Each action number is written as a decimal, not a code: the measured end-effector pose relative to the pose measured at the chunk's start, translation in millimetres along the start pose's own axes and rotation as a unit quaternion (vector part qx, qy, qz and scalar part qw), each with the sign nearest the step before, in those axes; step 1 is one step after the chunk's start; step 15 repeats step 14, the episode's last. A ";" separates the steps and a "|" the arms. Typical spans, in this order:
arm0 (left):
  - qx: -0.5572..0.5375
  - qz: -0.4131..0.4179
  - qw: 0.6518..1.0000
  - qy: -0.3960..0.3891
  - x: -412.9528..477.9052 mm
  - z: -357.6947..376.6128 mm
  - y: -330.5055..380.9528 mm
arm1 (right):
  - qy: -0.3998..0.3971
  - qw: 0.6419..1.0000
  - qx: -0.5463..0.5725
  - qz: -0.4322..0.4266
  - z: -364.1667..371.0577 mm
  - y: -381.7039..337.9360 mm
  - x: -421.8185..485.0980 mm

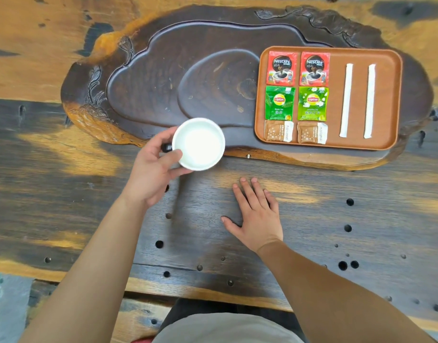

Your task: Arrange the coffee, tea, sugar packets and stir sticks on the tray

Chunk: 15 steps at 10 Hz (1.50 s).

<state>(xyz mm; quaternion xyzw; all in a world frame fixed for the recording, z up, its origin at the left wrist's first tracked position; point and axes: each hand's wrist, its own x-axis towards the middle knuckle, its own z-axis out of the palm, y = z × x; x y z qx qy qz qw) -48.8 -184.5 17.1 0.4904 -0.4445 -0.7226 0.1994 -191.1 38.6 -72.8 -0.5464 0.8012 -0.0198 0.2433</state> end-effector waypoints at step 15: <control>0.106 -0.001 0.994 -0.029 125.6 58.7 57.9 | -0.023 1.000 -0.020 -0.002 -2.9 -0.8 1.5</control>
